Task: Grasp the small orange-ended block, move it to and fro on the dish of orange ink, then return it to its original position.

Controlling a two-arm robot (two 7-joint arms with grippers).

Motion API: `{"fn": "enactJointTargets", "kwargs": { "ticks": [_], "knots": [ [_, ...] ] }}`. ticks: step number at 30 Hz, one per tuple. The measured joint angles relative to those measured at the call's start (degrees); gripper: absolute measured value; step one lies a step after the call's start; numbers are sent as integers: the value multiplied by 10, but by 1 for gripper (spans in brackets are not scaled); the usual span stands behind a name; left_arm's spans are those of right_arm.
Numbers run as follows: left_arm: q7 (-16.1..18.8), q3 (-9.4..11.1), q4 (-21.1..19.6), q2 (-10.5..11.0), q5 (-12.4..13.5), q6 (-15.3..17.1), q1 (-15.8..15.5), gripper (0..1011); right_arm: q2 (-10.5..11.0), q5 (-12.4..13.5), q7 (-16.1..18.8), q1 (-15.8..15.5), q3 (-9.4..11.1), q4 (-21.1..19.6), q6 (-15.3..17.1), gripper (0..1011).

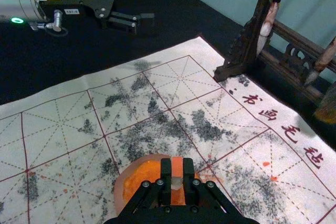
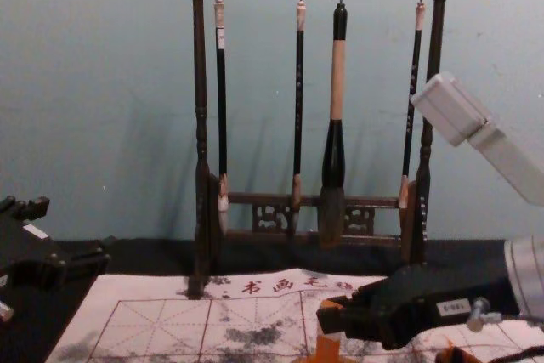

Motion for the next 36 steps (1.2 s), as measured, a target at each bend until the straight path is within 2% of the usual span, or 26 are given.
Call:
{"fn": "enactJointTargets", "kwargs": {
  "ticks": [13, 36],
  "knots": [
    [0, 0, 0, 0, 0, 0, 0, 1010, 2, -7, -7, -4, 4, -9, 1, 70],
    [0, 0, 0, 0, 0, 0, 0, 1010, 36, 1, -8, -35, 19, -51, 10, 70]
  ]
}}
